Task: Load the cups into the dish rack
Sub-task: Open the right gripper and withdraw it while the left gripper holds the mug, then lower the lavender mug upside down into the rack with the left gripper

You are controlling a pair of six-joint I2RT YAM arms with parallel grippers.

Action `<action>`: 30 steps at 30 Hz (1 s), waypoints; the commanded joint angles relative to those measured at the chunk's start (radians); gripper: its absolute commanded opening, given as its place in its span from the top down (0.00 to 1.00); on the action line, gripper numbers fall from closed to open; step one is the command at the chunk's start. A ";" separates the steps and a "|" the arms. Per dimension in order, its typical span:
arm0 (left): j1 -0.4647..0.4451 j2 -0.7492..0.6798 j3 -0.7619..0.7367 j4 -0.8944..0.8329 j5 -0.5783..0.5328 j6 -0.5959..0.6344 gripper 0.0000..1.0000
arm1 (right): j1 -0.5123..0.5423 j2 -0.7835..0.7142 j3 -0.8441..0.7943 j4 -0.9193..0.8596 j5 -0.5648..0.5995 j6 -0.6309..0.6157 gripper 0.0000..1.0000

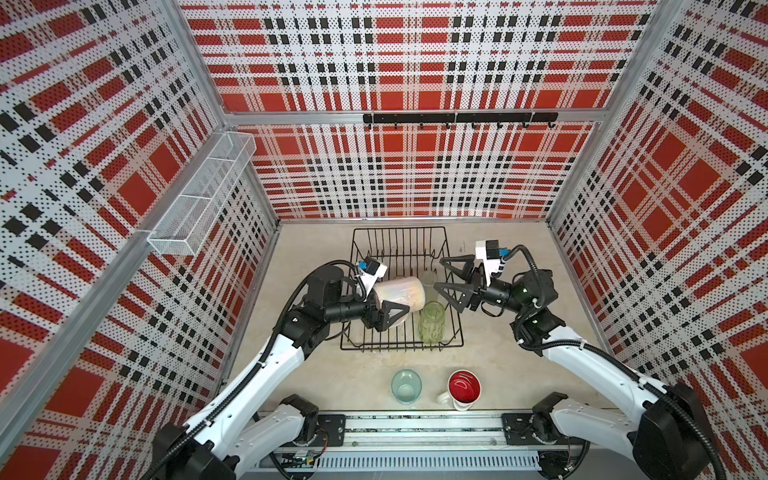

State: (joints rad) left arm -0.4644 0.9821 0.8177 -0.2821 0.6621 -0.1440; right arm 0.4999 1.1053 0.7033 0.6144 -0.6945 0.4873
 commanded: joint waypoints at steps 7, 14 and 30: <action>-0.103 -0.058 0.004 -0.091 -0.260 0.063 0.61 | -0.036 -0.116 0.047 -0.364 0.693 -0.337 0.00; -0.189 0.055 0.146 -0.275 -0.405 0.111 0.61 | -0.288 -0.105 0.035 -0.266 0.559 -0.321 0.00; -0.269 0.223 0.266 -0.492 -0.575 0.121 0.67 | -0.624 -0.089 -0.059 -0.178 0.550 -0.132 0.00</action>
State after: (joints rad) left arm -0.7258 1.2003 1.0225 -0.7757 0.1104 -0.0437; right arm -0.1139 1.0412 0.6403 0.4538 -0.1631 0.3710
